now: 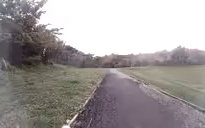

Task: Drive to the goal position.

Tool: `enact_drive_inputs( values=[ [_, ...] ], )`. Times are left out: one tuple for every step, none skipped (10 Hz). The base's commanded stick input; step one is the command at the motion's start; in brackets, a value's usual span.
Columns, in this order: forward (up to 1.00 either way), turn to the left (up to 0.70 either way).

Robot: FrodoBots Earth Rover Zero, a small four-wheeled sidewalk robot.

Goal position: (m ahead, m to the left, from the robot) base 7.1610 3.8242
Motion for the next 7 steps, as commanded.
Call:
enact_drive_inputs(
  values=[
    [0.00, 0.00],
    [0.00, 0.00],
    [0.00, 0.00],
    [0.00, 0.00],
    [0.13, 0.00],
    [0.46, 0.00],
    [0.62, 0.00]
  ],
)
